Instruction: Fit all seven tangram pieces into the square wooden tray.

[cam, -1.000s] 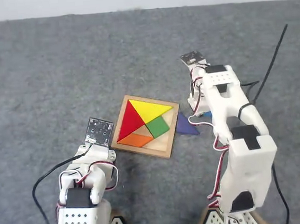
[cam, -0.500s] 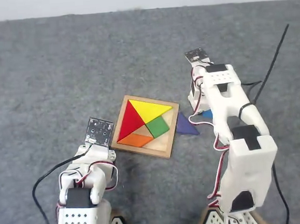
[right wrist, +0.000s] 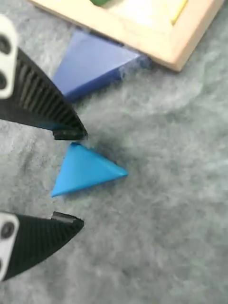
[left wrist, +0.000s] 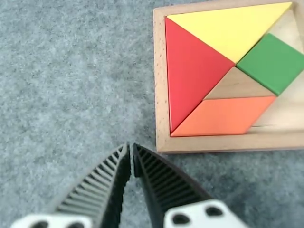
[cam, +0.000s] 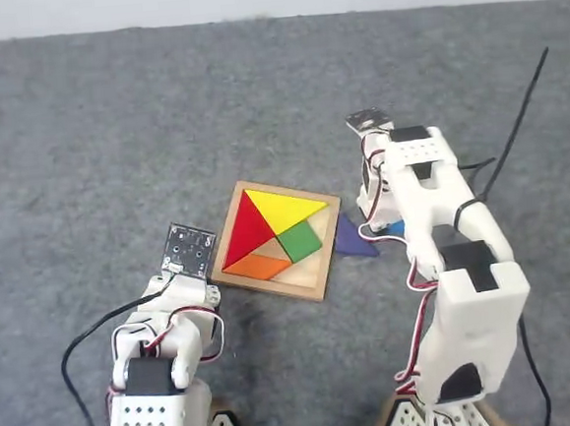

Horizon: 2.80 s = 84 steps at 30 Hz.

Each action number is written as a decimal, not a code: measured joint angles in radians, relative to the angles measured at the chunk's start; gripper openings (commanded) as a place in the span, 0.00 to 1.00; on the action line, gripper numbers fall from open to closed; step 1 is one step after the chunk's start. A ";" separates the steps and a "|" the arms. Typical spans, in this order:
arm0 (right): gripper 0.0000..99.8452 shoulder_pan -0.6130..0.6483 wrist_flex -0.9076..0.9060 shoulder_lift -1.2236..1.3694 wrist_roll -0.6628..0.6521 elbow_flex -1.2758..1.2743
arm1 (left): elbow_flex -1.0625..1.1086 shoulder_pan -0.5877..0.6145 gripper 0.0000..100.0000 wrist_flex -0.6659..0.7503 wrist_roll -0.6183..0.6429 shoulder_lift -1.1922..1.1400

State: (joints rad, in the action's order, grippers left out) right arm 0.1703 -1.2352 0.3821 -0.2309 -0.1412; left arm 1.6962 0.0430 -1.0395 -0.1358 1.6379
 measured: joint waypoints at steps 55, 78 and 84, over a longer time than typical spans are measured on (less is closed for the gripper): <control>0.13 0.017 -0.061 0.029 -0.196 0.035 | 0.000 0.000 0.01 0.000 0.000 0.000; 0.20 0.008 -0.126 0.052 -0.296 0.043 | 0.000 0.000 0.01 0.000 0.000 0.000; 0.12 -0.003 -0.086 0.052 -0.272 0.046 | 0.000 0.000 0.01 0.000 0.000 0.000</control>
State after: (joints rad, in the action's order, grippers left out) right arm 0.1672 -1.3211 0.4342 -0.5025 -0.0951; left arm 1.6962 0.0430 -1.0395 -0.1358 1.6379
